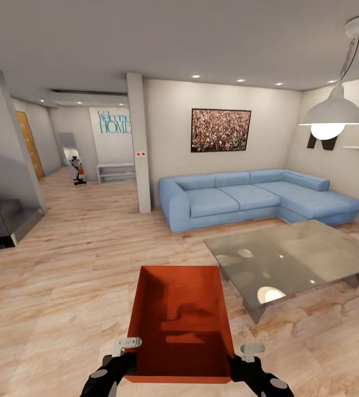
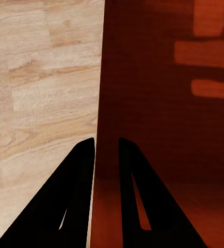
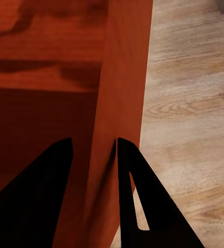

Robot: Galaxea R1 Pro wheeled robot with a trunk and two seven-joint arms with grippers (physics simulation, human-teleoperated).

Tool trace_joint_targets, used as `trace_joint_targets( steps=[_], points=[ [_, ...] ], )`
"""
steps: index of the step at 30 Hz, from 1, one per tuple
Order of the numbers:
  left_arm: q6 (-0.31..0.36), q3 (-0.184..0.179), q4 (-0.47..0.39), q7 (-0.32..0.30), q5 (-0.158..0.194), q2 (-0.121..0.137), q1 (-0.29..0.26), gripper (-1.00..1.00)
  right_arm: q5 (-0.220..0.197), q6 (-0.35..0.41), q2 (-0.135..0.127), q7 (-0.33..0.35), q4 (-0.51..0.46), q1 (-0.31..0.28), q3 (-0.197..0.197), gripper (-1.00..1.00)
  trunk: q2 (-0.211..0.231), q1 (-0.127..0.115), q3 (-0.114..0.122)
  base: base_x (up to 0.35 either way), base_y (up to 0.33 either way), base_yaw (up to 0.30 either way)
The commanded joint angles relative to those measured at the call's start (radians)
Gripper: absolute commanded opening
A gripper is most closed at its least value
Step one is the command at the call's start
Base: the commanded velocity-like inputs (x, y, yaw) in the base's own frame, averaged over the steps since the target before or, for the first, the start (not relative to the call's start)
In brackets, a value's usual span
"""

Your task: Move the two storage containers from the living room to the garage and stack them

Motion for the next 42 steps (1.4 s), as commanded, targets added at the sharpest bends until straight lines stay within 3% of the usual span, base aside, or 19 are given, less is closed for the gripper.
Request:
trace_joint_targets(
  steps=[1,7,11,32,42],
  points=[
    [0.005,0.009,-0.004,0.004,-0.019,0.000,-0.001,-1.00,-0.012,-0.002,-0.003,0.001,0.001,0.000,0.016,-1.00,-0.001,0.000,0.000,0.000,0.000,0.000],
    [0.004,0.009,-0.004,0.005,0.039,0.002,-0.001,-1.00,-0.012,-0.002,-0.003,0.001,0.001,0.000,0.016,-1.00,-0.001,0.000,0.003,0.000,0.000,0.000],
    [0.004,0.009,-0.004,0.005,0.054,0.004,-0.001,-1.00,-0.012,-0.002,-0.003,0.001,0.001,0.000,0.016,-1.00,-0.001,0.000,0.003,0.000,0.000,0.000],
    [0.005,0.009,-0.004,0.005,0.058,0.005,-0.001,-1.00,-0.012,-0.002,-0.003,0.001,0.001,0.000,0.016,-1.00,-0.001,0.000,0.014,0.004,0.002,0.000],
    [0.004,0.009,-0.004,0.005,0.056,0.005,-0.001,-1.00,-0.011,-0.002,-0.003,0.001,0.001,0.000,0.016,-1.00,-0.001,0.000,0.014,0.210,0.151,0.000]
  ],
)
